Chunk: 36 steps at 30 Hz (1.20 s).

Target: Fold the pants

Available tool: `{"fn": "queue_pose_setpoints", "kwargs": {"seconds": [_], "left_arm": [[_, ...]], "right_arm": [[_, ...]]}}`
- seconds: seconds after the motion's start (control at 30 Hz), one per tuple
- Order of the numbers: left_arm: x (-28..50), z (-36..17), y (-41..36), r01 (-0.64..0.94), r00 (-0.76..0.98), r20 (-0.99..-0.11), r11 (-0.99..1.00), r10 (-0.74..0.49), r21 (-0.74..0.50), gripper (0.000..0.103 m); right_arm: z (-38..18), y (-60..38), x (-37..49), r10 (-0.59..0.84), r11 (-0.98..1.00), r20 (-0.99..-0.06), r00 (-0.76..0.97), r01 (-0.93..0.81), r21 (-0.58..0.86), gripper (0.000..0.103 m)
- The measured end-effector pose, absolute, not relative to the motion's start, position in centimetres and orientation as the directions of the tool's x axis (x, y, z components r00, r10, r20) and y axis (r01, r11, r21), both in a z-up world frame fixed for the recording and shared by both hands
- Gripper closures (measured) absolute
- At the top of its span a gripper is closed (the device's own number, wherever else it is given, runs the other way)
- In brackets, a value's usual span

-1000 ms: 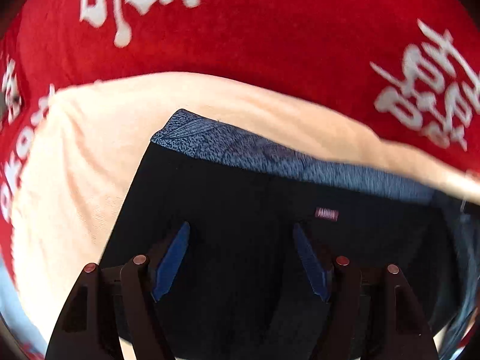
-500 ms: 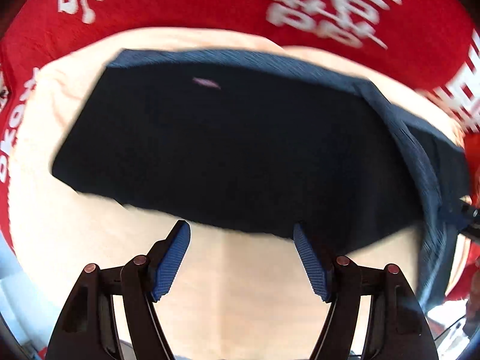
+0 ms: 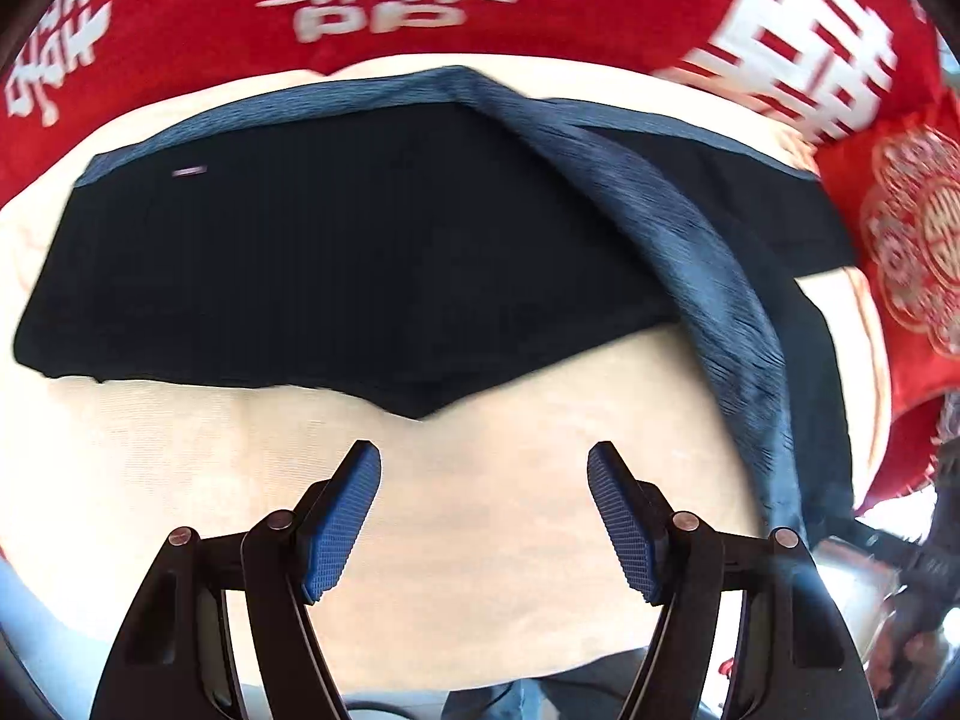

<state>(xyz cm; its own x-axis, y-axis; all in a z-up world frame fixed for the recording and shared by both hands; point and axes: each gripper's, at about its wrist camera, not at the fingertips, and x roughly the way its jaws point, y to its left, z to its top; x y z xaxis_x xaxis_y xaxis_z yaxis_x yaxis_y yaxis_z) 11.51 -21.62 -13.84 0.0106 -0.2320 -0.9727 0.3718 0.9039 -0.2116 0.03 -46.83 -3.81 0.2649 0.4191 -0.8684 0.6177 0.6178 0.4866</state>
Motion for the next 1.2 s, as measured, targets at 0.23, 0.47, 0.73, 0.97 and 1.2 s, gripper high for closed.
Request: {"fn": "queue_pose_setpoints", "kwargs": {"seconds": [0.23,0.47,0.73,0.97,1.2], "left_arm": [[7.2,-13.1,-24.9,0.403,-0.026,-0.946,0.863,-0.323,-0.306,0.03],[4.8,-14.2,-29.1,0.402,-0.084,-0.92,0.831,-0.384,-0.384,0.03],[4.1,-17.3,-34.6,0.375,-0.143,-0.897,0.816,-0.418,-0.44,0.03],[4.6,-18.1,-36.5,0.32,-0.169,-0.876,0.815,-0.452,-0.483,0.03],[4.2,-18.6,-37.6,0.254,-0.24,-0.825,0.788,-0.511,-0.562,0.073]], "right_arm": [[-5.6,-47.2,-8.4,0.373,0.542,-0.877,0.303,0.696,0.471,0.034],[-7.7,-48.7,-10.6,0.408,0.488,-0.833,0.374,0.682,0.545,0.034],[-10.9,-49.6,-10.6,0.549,0.409,-0.716,0.432,0.608,0.681,0.034],[-13.4,-51.5,-12.0,0.64,0.149,-0.533,0.553,0.591,0.793,0.056],[-9.5,-52.4,-11.8,0.625,0.139,-0.504,0.596,0.55,0.823,0.088]]}}
